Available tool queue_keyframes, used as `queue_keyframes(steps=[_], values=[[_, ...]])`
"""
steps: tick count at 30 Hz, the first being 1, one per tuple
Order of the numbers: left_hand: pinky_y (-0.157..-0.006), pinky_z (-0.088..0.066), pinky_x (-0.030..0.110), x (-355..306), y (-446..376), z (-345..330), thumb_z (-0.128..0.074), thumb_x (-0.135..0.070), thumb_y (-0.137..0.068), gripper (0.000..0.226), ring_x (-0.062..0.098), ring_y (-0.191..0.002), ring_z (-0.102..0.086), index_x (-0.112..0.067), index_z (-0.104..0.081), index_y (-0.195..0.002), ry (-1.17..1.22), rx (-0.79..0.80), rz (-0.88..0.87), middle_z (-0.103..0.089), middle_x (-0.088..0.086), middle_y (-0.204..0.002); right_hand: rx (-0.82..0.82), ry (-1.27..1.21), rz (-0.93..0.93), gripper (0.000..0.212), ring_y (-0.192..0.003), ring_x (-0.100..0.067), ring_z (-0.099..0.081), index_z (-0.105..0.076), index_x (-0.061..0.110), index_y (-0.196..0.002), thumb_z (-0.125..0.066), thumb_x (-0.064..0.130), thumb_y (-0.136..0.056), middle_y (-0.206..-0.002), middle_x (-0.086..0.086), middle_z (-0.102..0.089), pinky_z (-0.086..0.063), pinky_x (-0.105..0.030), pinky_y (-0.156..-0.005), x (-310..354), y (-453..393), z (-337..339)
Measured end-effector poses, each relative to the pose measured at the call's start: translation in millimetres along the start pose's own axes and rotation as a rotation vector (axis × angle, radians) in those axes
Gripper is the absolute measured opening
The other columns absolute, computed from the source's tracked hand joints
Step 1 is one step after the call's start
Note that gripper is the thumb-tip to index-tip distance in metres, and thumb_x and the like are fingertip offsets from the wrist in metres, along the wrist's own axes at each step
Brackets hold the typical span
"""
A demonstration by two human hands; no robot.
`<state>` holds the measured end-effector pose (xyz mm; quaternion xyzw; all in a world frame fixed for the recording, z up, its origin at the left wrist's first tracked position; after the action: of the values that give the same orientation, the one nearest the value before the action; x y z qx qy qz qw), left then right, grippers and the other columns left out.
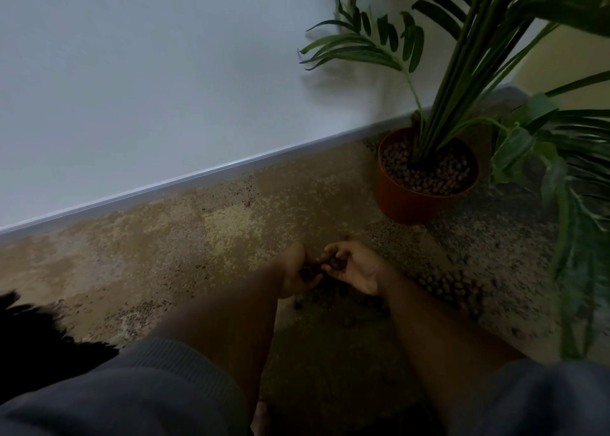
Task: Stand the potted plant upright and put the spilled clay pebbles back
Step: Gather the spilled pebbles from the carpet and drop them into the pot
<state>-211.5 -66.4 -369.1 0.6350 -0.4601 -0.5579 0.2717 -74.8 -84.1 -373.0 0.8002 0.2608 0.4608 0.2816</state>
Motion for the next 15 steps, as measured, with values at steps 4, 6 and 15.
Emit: queue_keyframes(steps=[4,6,15], values=[[-0.059,-0.045,0.023,-0.1,4.9,-8.9,-0.032,-0.01,-0.09,0.025,0.015,-0.066,-0.054,-0.005,-0.057,-0.087,0.085,0.028,-0.031,-0.058,0.008,-0.074,0.0,-0.025,0.001,0.016,-0.074,-0.019,-0.061,-0.06,0.003,-0.088,-0.046,0.007,-0.093,-0.08,-0.011,-0.062,-0.056,-0.025,-0.059,2.2,2.5,-1.8],[-0.055,-0.046,0.022,-1.3,5.4,-14.3,-0.033,-0.018,-0.098,0.031,0.013,-0.063,-0.054,-0.006,-0.06,-0.088,0.073,0.005,-0.058,-0.059,0.005,-0.067,-0.011,-0.028,0.004,0.016,-0.071,-0.017,-0.062,-0.062,0.004,-0.087,-0.051,0.012,-0.094,-0.077,-0.009,-0.063,-0.056,-0.022,-0.058,3.0,4.1,-0.8],[-0.051,-0.049,0.021,-19.1,-5.6,-34.8,-0.03,-0.024,-0.105,0.042,0.015,-0.056,-0.059,-0.008,-0.062,-0.084,0.311,-0.098,-0.146,-0.059,0.007,-0.075,-0.185,-0.438,0.056,0.025,-0.077,-0.025,-0.063,-0.055,0.001,-0.081,-0.04,0.01,-0.099,-0.082,-0.017,-0.06,-0.058,-0.03,-0.063,31.8,1.7,-4.9]])
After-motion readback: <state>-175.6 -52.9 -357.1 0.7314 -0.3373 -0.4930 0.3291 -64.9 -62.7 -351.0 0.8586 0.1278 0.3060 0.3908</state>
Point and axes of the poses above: each hand's wrist, its own y-axis away from the middle knuckle, its own z-axis out of the back of the hand, x = y × z, the point moved 4 cm from there along -y, towards the middle knuckle
